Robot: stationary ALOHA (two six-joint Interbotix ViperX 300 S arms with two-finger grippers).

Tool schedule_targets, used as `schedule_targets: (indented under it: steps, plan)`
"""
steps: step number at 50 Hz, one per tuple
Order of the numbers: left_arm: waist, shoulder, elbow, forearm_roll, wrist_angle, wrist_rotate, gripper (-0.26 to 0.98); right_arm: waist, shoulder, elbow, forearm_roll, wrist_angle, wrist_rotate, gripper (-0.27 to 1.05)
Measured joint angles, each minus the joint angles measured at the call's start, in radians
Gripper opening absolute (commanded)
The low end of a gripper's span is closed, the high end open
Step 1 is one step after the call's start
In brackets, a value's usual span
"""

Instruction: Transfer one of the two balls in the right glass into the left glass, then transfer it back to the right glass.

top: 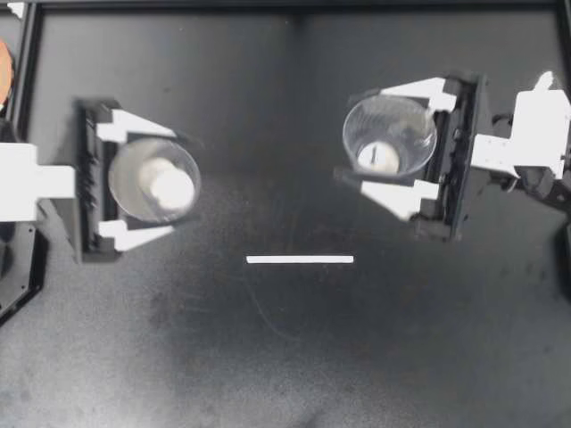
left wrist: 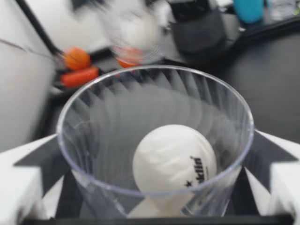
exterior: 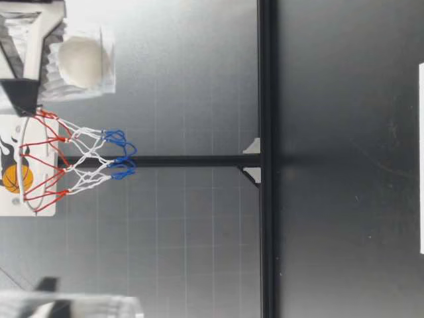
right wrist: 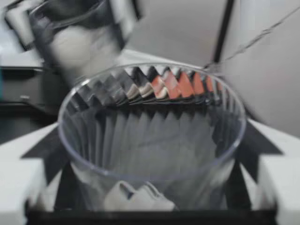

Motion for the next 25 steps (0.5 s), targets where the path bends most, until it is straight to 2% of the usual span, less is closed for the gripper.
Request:
schedule_targets:
  steps: [10,25]
  plan:
    - [0.055,-0.06,-0.034,-0.003,0.046,0.161,0.76,0.035,0.097,-0.038,-0.035,-0.043,0.16,0.72]
    - [0.084,-0.034,-0.092,0.002,0.046,0.362,0.76,0.069,0.272,-0.161,-0.201,-0.077,0.414,0.72]
